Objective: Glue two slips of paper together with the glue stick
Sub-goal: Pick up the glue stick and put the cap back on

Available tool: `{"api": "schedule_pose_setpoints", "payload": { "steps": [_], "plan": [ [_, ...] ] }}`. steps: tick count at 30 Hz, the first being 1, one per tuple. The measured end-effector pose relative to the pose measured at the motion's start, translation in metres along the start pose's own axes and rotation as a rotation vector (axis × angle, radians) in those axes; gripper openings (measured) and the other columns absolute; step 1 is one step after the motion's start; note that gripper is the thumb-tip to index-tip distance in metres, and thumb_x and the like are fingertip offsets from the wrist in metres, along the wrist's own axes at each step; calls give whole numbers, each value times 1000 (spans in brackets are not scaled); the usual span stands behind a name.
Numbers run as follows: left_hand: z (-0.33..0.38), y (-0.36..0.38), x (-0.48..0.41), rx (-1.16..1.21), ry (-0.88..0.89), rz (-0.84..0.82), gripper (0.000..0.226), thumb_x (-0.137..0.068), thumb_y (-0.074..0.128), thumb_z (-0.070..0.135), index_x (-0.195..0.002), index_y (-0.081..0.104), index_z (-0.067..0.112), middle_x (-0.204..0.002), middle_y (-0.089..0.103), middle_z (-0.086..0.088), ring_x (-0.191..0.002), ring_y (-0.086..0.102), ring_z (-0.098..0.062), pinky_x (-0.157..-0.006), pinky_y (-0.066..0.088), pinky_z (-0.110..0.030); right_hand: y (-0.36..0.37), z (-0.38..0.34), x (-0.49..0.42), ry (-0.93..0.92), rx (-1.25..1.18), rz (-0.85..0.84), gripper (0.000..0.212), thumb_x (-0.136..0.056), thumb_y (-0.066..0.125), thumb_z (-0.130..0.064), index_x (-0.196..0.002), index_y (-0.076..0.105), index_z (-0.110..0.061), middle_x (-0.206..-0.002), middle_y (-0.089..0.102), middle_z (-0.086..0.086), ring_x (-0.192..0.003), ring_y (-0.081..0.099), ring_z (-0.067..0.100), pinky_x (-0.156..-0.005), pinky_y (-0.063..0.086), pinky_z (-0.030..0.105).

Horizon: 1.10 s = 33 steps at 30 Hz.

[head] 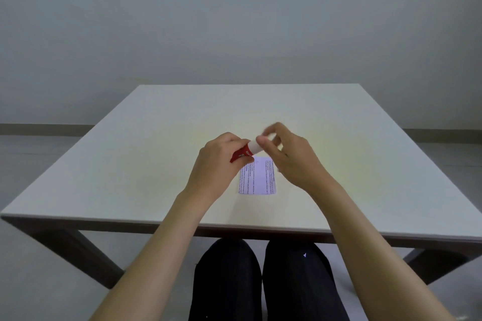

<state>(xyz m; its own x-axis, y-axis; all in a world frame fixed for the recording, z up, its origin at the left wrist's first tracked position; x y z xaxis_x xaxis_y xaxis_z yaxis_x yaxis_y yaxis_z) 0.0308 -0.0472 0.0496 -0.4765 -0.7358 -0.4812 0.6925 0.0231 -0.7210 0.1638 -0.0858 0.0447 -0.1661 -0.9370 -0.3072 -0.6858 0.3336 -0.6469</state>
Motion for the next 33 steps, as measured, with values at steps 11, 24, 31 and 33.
{"api": "schedule_pose_setpoints", "payload": {
  "steps": [11, 24, 31, 33],
  "plan": [
    [-8, 7, 4, 18, -21, -20, 28, -80, 71, 21, -108, 71, 16, -95, 68, -2, -79, 61, -20, -73, 50, -36, 5, 1, -2, 28, -29, -133, 29, -88, 56, -43, -108, 62, -22, -76, 64, -6, -55, 58, 9, -60, 48, 24],
    [-6, 11, 0, 34, -8, -30, 25, -80, 71, 21, -105, 72, 18, -94, 68, -1, -79, 59, -18, -73, 49, -32, 8, 9, -3, 35, 43, -1, 36, -89, 55, -43, -85, 61, -8, -66, 64, 11, -58, 53, 24, -55, 41, 30],
    [-32, 0, -12, 200, -165, 72, 13, -79, 71, 20, -90, 71, 14, -65, 65, 4, -58, 58, -17, -61, 45, -19, -1, 29, 8, 301, -146, 131, 66, -95, 30, -54, -65, 65, -7, -46, 52, 1, -47, 49, 17, -61, 44, 33],
    [-55, -8, -22, 256, -283, 153, 11, -78, 71, 19, -87, 71, 12, -65, 67, 3, -60, 62, -17, -56, 40, -6, -3, 34, 14, 303, -218, 139, 53, -98, 32, -45, -75, 67, -13, -48, 53, 1, -44, 48, 12, -61, 44, 32]
  ]
}}
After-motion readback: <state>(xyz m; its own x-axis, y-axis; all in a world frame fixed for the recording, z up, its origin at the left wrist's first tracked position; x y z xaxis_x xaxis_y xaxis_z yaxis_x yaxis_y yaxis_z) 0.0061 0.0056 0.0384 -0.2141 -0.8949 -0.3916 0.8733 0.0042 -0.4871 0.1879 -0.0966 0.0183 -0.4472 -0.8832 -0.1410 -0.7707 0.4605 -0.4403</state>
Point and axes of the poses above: each hand's wrist, its own x-axis away from the middle knuckle, its own y-axis out of the palm, z = x × y, the point moved 7 cm from there along -x, towards the middle knuckle
